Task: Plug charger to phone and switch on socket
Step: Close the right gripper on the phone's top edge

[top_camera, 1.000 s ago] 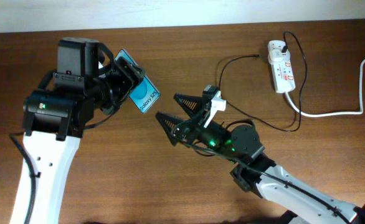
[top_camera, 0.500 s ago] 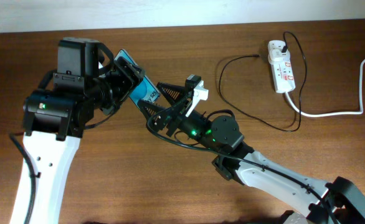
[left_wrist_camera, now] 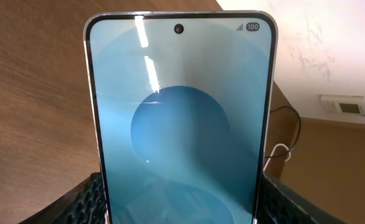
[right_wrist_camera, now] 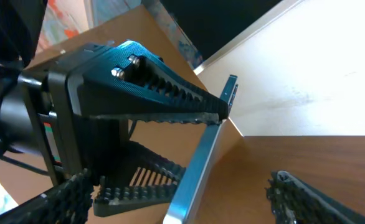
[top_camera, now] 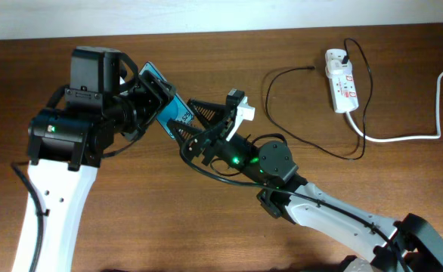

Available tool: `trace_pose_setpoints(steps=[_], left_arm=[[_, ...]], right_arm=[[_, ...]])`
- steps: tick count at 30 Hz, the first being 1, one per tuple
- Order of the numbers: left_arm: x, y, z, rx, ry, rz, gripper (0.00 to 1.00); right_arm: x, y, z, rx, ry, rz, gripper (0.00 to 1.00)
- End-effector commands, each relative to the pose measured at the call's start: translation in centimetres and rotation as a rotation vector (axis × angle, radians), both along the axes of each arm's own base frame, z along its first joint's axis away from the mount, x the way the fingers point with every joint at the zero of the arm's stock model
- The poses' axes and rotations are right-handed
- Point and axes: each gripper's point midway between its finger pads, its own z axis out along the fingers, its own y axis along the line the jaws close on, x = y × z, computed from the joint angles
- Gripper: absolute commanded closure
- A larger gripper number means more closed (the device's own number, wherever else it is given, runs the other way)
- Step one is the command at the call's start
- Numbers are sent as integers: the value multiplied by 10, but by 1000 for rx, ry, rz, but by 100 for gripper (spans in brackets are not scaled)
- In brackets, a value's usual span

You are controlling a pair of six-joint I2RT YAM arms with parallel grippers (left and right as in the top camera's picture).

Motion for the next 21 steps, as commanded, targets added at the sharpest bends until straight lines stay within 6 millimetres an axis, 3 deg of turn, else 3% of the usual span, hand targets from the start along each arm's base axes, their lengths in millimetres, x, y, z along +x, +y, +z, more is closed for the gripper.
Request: trace_pose_setpoints(steps=[1, 7, 12, 21], left_arm=[[-2, 1, 13, -9, -34, 10, 76], [-2, 1, 12, -8, -30, 10, 77], [-2, 1, 12, -9, -30, 9, 77], [-2, 1, 12, -9, -30, 9, 77]], right_arm=[[-5, 5, 14, 63, 17, 46, 14], [-13, 7, 21, 88, 5, 93, 23], [1, 8, -6, 18, 104, 38, 27], [4, 5, -6, 26, 107, 14, 34]])
